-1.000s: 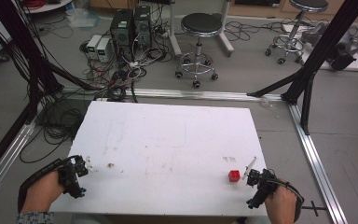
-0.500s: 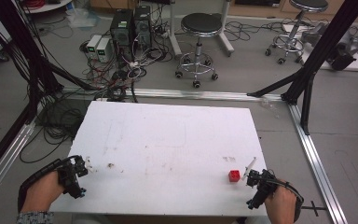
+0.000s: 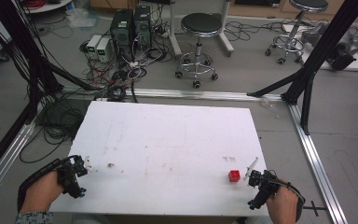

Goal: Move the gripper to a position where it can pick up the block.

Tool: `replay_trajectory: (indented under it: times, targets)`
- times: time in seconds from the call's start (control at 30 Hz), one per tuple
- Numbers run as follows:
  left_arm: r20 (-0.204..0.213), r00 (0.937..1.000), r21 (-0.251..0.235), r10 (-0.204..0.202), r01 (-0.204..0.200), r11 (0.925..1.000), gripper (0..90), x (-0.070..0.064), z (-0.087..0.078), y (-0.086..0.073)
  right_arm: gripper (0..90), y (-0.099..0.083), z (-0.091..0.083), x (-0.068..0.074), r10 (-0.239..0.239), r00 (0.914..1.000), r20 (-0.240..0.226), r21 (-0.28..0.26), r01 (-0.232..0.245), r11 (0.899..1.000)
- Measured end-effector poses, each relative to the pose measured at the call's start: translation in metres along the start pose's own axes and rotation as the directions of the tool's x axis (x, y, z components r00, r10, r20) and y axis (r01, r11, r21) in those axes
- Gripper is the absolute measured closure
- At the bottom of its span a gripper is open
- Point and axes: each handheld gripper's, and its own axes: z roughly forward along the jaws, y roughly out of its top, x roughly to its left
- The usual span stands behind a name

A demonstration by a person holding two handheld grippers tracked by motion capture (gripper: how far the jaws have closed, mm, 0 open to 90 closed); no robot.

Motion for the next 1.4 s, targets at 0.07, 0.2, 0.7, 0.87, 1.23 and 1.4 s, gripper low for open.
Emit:
replay_trajectory:
  times: [0.07, 0.2, 0.7, 0.87, 1.23, 1.4]
  targets:
    - [-0.007, 0.9999, -0.002, -0.011, 0.011, 0.9999, 21.0, 0.001, -0.001, -0.001, 7.5, -0.002, -0.001, -0.002, -0.006, 1.0, 0.004, 0.003, 0.006, 1.0]
    - [-0.008, 0.9998, -0.01, -0.018, 0.018, 0.9998, 21.0, 0.001, -0.003, -0.002, 7.5, -0.006, -0.005, -0.01, -0.07, 0.9972, 0.026, 0.005, 0.07, 0.998]
    - [-0.016, 0.9996, -0.008, -0.021, 0.021, 0.9997, 21.0, 0.002, -0.003, -0.002, 7.5, -0.007, -0.035, -0.039, -0.326, 0.9418, 0.081, 0.051, 0.323, 0.945]
    - [-0.021, 0.9997, -0.01, -0.016, 0.016, 0.9998, 21.0, 0.001, -0.003, -0.001, 7.5, 0.005, -0.052, -0.042, -0.427, 0.8971, 0.114, 0.079, 0.42, 0.904]
    - [-0.02, 0.9995, -0.014, -0.022, 0.022, 0.9997, 21.0, 0.001, -0.003, -0.001, 7.5, 0.035, -0.068, -0.049, -0.54, 0.8361, 0.098, 0.081, 0.534, 0.842]
    - [-0.022, 0.9995, -0.016, -0.023, 0.023, 0.9996, 21.0, 0.001, -0.004, -0.001, 7.5, 0.049, -0.063, -0.051, -0.566, 0.8224, 0.053, 0.097, 0.56, 0.823]
